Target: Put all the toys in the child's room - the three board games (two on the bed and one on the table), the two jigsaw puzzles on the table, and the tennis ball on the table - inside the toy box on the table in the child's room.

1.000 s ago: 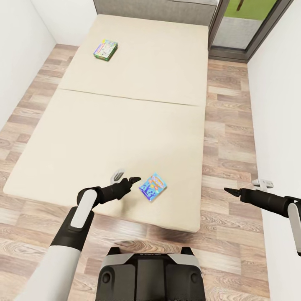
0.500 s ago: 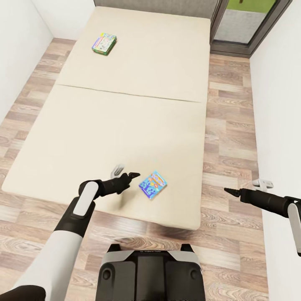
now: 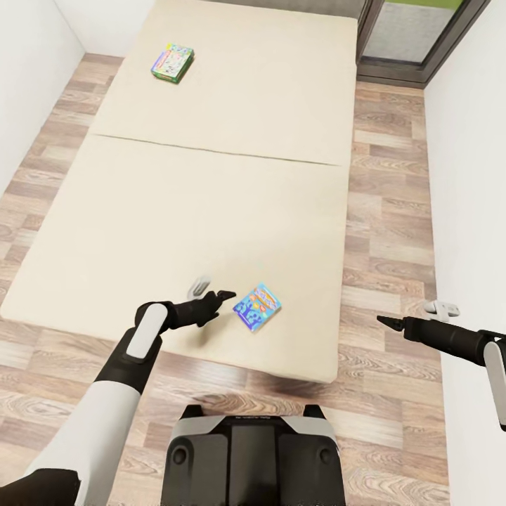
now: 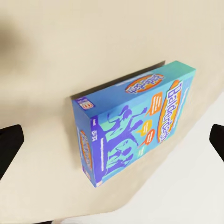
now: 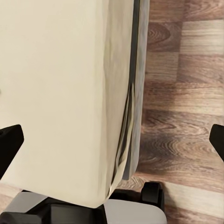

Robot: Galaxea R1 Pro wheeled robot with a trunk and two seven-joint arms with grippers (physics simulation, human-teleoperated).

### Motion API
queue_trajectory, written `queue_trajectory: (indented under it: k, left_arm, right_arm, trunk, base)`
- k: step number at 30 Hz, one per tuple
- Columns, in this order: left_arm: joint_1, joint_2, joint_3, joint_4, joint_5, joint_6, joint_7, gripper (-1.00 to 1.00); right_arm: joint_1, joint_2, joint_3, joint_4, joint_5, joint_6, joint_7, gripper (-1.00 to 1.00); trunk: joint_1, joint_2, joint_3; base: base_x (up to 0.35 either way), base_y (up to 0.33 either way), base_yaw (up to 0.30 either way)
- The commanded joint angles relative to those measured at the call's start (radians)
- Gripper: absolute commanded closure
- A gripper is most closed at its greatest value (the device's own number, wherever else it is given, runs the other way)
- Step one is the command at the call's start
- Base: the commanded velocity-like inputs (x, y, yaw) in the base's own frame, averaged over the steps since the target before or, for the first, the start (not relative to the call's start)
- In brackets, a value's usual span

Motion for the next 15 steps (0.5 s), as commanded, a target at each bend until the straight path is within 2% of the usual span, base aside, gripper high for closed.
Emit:
queue_trajectory:
  k: [1,15]
  left_arm:
    - [0.0,0.0,0.0,-0.001,0.011,0.003,0.01,-1.0]
    - [-0.014,-0.004,-0.002,0.063,0.01,0.001,0.01,-1.0]
  right_arm:
    - [-0.001,0.0,-0.001,0.0,-0.008,0.008,-0.002,-1.0]
    - [-0.001,-0.001,-0.002,-0.004,-0.008,0.008,-0.002,-1.0]
  trunk:
    - [0.0,-0.001,-0.002]
    - [0.0,-0.001,-0.025]
  base:
    - [0.0,0.0,0.0]
    - [0.0,0.0,0.0]
